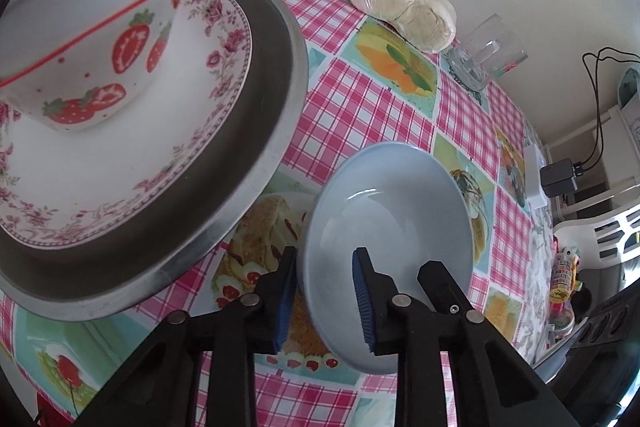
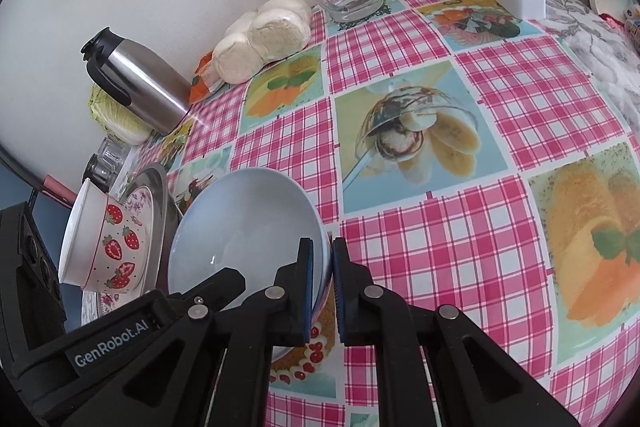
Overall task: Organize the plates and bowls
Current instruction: 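Close the right gripper on the pale blue bowl's rim, then lift and carry the pale blue bowl over the basin with the right gripper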
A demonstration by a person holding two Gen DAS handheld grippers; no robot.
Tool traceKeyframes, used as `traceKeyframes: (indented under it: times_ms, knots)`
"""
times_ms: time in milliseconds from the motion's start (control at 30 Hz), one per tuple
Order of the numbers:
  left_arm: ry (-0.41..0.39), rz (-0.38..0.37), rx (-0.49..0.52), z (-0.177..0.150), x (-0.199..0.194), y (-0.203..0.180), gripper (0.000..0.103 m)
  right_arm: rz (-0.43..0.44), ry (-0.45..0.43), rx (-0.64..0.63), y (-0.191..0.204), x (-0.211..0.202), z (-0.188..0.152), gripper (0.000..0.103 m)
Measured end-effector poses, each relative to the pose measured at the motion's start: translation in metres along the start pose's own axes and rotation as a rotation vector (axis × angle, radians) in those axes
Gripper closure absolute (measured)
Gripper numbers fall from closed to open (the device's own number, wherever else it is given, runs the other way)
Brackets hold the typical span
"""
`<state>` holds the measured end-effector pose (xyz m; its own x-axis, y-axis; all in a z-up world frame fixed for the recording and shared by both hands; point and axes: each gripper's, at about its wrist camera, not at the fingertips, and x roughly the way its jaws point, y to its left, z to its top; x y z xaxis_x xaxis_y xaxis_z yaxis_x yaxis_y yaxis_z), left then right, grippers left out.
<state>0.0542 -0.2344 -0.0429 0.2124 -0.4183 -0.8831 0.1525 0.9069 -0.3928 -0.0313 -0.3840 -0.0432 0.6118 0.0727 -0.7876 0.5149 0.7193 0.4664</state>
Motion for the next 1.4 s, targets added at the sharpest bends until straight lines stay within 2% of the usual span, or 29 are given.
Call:
traceKeyframes:
  times_ms: [433,567,867,1033,1400]
  knots:
    - [-0.025,-0.005,0.042,0.005,-0.011,-0.006,0.080,0.001,0.008,0.011,0.000,-0.004,0.000,0.093]
    - [-0.054,-0.051,0.060,0.010,-0.031,-0.013,0.080,0.004,-0.037,-0.003,0.009,-0.022,0.004,0.092]
    - [-0.155,-0.141,0.197,0.020,-0.095,-0.036,0.080,0.010,-0.193,-0.035,0.038,-0.084,0.012,0.092]
    - [-0.187,-0.192,0.241,0.024,-0.125,-0.039,0.080,0.014,-0.260,-0.046,0.054,-0.112,0.013,0.091]
    - [-0.226,-0.235,0.269,0.035,-0.160,-0.024,0.080,0.038,-0.302,-0.060,0.086,-0.127,0.009,0.091]
